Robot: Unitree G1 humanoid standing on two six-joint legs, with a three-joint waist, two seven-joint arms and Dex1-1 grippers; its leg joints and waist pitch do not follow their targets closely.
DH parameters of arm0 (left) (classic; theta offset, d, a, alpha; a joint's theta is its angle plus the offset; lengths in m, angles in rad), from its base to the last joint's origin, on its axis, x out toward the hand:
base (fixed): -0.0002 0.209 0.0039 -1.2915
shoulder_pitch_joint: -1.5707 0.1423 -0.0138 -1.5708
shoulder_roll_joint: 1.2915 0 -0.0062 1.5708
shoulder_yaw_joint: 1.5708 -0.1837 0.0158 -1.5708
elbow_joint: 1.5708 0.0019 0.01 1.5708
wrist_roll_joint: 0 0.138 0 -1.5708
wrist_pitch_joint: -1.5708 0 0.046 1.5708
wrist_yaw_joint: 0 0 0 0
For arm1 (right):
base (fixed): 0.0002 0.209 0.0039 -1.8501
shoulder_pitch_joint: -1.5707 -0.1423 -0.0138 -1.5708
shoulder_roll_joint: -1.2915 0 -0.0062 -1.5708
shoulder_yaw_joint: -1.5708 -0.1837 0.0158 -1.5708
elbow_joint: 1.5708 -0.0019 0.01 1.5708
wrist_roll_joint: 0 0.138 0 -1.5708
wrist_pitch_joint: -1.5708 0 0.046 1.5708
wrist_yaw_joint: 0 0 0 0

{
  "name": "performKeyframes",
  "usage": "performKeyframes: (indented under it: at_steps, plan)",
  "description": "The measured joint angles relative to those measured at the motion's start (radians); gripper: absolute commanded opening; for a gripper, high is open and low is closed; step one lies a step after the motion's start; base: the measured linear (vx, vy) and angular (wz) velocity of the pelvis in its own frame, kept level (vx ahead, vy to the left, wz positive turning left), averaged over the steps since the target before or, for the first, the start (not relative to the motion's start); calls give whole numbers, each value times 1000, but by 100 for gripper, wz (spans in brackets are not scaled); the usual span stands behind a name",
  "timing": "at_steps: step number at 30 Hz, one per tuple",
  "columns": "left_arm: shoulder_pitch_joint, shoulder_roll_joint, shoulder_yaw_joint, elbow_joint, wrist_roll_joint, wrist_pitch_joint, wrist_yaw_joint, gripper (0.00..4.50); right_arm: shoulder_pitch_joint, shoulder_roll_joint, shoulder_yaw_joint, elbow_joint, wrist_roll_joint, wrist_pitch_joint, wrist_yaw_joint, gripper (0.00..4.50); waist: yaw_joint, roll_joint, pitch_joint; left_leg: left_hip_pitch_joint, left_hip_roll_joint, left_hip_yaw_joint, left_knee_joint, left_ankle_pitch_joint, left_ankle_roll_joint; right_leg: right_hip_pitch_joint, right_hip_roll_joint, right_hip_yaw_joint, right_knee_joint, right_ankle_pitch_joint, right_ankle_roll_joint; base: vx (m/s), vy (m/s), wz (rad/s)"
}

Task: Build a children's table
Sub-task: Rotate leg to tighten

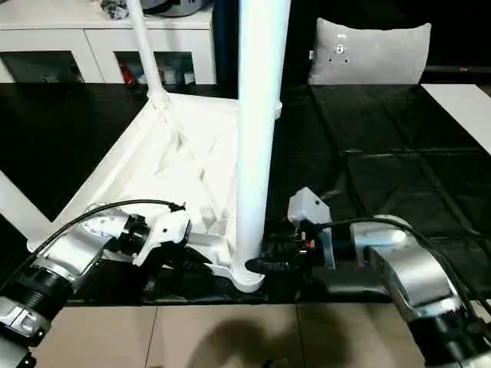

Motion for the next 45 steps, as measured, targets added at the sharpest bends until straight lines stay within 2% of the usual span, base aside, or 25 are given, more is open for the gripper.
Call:
performKeyframes:
  at_steps: [5, 9, 16, 19, 23, 25, 29, 32, 35, 38, 40, 44, 45]
  plan:
    - [0, 0, 0, 0, 2, -1, -1, 0, -30, 18, 23, 40, 3, -2, 44, 308, 0, 0, 0, 0, 0, 0, 0, 0, 0, -1, 0, 0, 1, 0, 0, 0, 0, 0]
    - [0, 1, 0, 0, 3, 0, -1, 0, -49, 24, 41, 67, 6, -2, 81, 261, 0, 0, 0, 0, 0, 0, 0, 0, 0, -2, 0, 0, 2, 0, 0, 0, 0, 0]
    - [0, 0, -1, 0, 5, 7, -1, 0, -60, 40, 44, 98, 7, 7, 100, 208, 2, -1, 0, 0, 0, 0, 0, 0, 0, -1, 0, 0, 3, 0, 0, 0, 0, 0]
    - [-1, -8, 2, -6, 4, 43, 7, 0, -48, 47, 32, 84, 10, 28, 85, 199, 3, 0, -1, 0, 0, 0, 1, 0, 0, -1, 0, 0, 3, 0, 0, 0, 0, 0]
    - [-1, -18, 7, -20, 4, 102, 26, 0, -8, 67, 5, 52, 26, 51, 25, 197, -1, 0, -1, 0, 0, 0, 2, 0, 0, -1, 0, 1, 3, 0, 0, 0, 0, 0]
    - [0, -40, 19, -26, 16, 147, 92, 0, 15, 99, -21, 33, 3, 67, -65, 197, -6, 0, -1, 1, -1, 0, 3, 0, -1, 0, 0, 1, 3, 0, 0, 0, 0, 0]
    - [-6, -113, 75, -29, 43, 273, 278, 0, 17, 252, -96, 39, -63, 121, -364, 195, -39, 2, -3, 2, -2, 0, 5, 1, -2, -2, 1, -2, 0, 0, 0, 0, 0, 0]
    - [-30, -183, 105, -13, 63, 357, 423, 0, -33, 380, -127, 80, -124, 155, -598, 195, -59, 6, -5, -1, -2, -2, 7, 1, -2, -3, 0, -6, -5, 0, 0, 0, 0, 0]
    - [-38, -222, 115, -3, 68, 374, 499, 0, -61, 430, -138, 113, -141, 159, -717, 194, -62, 7, -5, -3, -2, -9, 7, 1, -1, 1, 0, -15, -14, 0, 1, 0, 0, 0]
    - [-75, -272, 130, 51, 92, 374, 606, 0, -116, 538, -168, 185, -187, 140, -890, 194, -68, 12, -4, -5, -2, -14, 7, 1, -1, 2, -2, -23, -23, 0, 0, 0, 0, 0]
    - [-80, -302, 133, 58, 115, 373, 653, 0, -127, 568, -175, 206, -212, 113, -954, 249, -67, 11, -4, -9, -2, -15, 7, 1, -1, 4, -2, -22, -23, 0, 0, 0, 0, 0]
    - [-85, -311, 116, 58, 117, 354, 655, 0, -90, 560, -179, 192, -211, 70, -951, 276, -52, 12, -4, -9, -2, -16, 2, -2, 2, 4, -2, -19, -20, 6, 0, 13, -5, 2]
    - [-86, -310, 105, 58, 117, 335, 646, 0, -71, 531, -180, 178, -206, 59, -925, 289, -43, 13, -5, -9, -2, -16, 1, -2, 3, 3, -2, -17, -19, 12, 0, 0, 0, 0]
